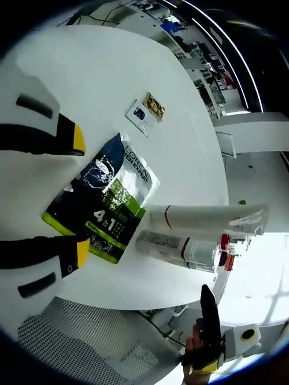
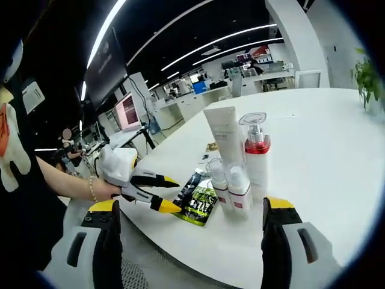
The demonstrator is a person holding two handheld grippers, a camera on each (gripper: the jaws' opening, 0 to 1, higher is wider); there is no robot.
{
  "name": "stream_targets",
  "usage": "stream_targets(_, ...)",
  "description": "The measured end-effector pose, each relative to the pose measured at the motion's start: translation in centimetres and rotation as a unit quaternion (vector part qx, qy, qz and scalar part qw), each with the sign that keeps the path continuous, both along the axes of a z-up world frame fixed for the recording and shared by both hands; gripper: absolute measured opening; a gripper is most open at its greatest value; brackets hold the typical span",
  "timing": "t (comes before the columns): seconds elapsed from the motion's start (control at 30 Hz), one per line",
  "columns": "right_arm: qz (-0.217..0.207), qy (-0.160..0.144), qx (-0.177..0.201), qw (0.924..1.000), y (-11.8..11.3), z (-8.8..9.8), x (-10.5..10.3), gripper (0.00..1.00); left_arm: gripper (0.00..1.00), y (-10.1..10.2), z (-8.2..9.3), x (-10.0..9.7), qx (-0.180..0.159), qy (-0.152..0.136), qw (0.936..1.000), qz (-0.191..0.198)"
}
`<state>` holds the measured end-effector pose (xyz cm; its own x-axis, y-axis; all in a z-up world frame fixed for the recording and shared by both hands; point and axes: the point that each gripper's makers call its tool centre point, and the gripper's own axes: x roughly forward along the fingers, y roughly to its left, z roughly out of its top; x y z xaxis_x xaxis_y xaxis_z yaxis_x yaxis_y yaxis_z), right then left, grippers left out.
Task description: Arrange the skincare products in the storage area until every visible bottle or jar stands upright without overlapping.
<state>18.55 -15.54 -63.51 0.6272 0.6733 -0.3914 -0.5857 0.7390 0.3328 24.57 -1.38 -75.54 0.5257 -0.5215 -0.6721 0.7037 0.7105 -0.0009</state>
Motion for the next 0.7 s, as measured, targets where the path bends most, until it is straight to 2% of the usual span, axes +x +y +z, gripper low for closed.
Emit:
stream_targets(0.2,-0.002,-0.005,0.006,1.0,-0.2,0.2,0.1,0.99,0.59,1.0,0.5,-0.4,0.011,0.008,0.9998,0.013)
stream_targets(0.27,-0.003,-0.006,0.007,0.9999,-0.3,0.3,0.1,0.98,0.62,1.2,0.8,-0.8,0.005,0.019,0.9996,0.02)
stream_targets(0.37,0.001,-0.01,0.005,0.9999,-0.4,0.3,0.1,0.99,0.69,1.3,1.6,-1.3,-0.002,0.018,0.9995,0.024)
stream_targets(0.43,0.006,-0.012,-0.002,0.9999,-0.3,0.2,0.1,0.99,0.72,1.6,1.4,-1.3,-0.002,0.019,0.9995,0.026)
stream_targets(0.7,0.014,-0.016,-0.006,0.9997,-0.2,0.2,-0.1,0.99,0.83,3.1,3.8,-2.5,-0.018,0.017,0.9985,0.048)
